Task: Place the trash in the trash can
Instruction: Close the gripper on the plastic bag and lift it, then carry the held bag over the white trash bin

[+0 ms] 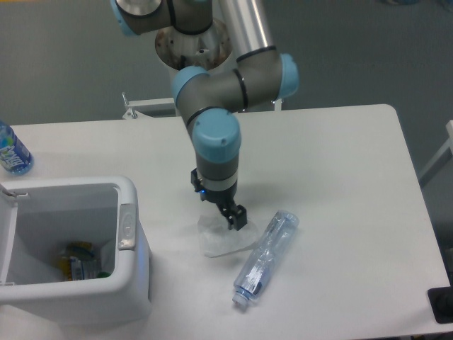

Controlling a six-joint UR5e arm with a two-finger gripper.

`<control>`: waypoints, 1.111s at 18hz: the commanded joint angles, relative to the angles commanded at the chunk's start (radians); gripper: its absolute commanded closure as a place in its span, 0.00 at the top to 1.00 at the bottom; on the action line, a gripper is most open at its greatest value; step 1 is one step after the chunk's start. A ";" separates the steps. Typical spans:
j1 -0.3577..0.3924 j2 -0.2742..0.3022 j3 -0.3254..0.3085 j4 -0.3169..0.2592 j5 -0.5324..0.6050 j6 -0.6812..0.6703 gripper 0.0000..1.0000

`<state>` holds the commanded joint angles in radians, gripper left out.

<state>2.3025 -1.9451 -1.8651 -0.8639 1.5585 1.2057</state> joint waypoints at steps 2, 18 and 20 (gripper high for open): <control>-0.005 -0.006 -0.012 0.032 0.002 -0.017 0.96; 0.000 0.035 0.011 0.023 -0.011 -0.112 0.00; 0.002 0.064 0.023 0.023 -0.015 -0.178 0.00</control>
<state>2.3040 -1.8808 -1.8424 -0.8406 1.5432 1.0281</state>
